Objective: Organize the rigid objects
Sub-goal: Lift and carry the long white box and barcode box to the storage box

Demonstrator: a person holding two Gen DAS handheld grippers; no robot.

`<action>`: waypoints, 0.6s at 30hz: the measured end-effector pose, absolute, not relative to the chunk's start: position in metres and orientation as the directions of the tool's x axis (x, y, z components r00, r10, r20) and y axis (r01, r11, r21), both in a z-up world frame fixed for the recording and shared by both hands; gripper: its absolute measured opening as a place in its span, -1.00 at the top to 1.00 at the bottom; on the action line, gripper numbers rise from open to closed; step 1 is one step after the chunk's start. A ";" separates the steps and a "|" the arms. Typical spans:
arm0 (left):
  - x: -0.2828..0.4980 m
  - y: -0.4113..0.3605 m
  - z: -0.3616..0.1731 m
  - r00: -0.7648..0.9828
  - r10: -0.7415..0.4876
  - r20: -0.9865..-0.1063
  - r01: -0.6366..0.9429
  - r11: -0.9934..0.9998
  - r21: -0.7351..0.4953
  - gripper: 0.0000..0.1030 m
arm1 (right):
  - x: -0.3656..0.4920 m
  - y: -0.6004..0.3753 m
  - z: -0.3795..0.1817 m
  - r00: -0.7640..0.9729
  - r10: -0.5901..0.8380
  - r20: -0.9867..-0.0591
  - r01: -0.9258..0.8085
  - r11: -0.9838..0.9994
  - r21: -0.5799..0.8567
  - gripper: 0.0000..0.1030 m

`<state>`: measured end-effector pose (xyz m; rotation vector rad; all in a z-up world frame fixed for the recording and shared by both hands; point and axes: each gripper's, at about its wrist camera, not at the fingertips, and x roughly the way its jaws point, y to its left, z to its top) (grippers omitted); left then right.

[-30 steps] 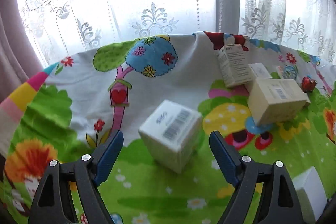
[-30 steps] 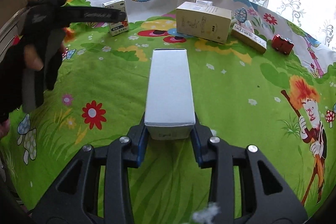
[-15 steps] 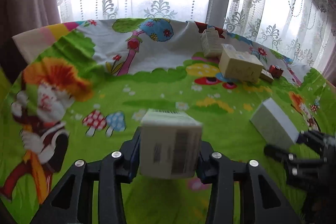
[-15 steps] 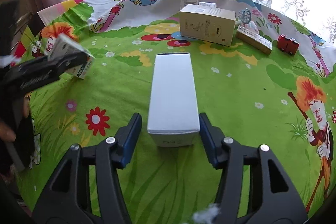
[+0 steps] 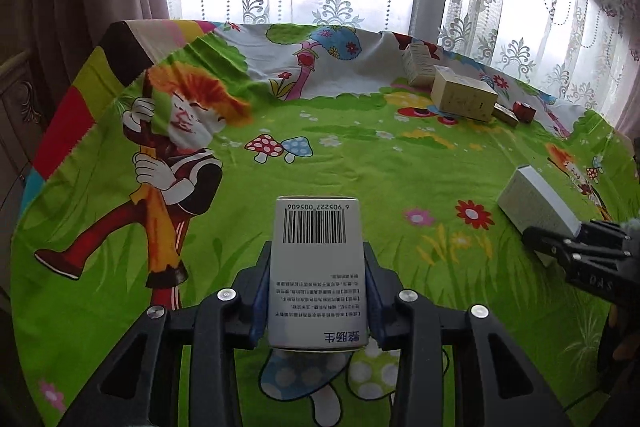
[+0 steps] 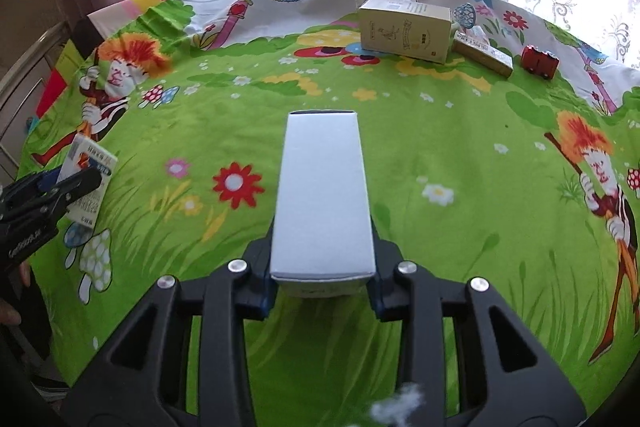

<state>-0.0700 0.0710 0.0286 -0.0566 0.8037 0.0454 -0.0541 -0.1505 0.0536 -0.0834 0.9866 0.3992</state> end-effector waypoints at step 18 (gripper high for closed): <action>-0.157 0.045 0.083 0.781 -0.017 -0.624 -0.004 0.999 -0.033 0.22 | -0.154 -0.134 0.120 0.580 0.366 -0.728 -0.471 0.880 0.067 0.23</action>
